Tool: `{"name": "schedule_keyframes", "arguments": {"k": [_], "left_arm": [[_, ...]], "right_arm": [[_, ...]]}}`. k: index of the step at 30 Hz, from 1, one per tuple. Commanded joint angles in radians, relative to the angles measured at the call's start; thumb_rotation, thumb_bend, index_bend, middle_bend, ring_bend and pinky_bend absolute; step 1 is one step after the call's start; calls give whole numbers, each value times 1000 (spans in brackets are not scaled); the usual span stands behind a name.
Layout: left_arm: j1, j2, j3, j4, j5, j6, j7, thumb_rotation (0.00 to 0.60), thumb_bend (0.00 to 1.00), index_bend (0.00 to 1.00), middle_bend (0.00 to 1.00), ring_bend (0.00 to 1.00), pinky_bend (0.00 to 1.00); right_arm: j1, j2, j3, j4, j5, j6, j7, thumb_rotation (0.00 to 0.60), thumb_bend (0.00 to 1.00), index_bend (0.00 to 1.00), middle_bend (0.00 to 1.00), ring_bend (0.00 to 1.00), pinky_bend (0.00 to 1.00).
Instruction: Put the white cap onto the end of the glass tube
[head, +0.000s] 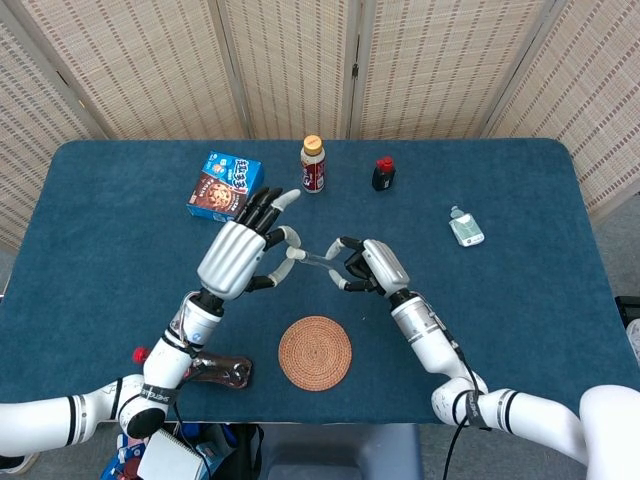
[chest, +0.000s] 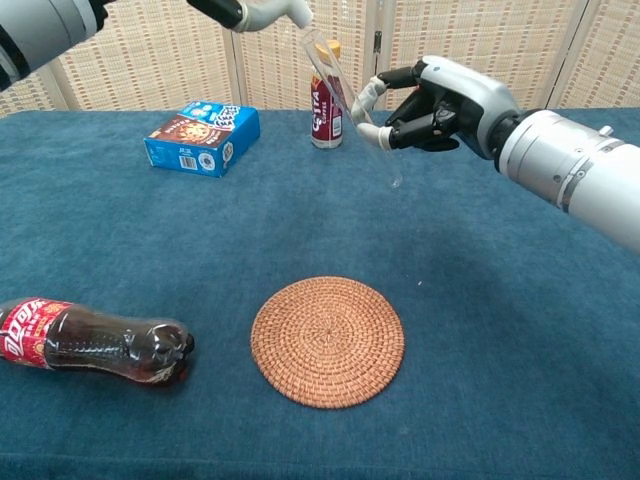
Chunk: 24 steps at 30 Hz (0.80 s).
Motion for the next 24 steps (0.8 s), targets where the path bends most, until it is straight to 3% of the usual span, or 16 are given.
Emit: {"name": "schedule_keyframes", "arguments": {"k": [1, 24], "left_arm": [[-1, 1, 3, 0, 2, -4, 0, 600, 465, 546, 77, 0, 0], [-21, -29, 8, 15, -5, -5, 71, 600, 465, 536, 77, 0, 0]], "right_arm": [[-1, 1, 0, 0, 2, 0, -2, 600, 543, 886, 1000, 1000, 1000], [-1, 17, -6, -14, -5, 3, -27, 600, 543, 886, 1000, 1000, 1000]]}}
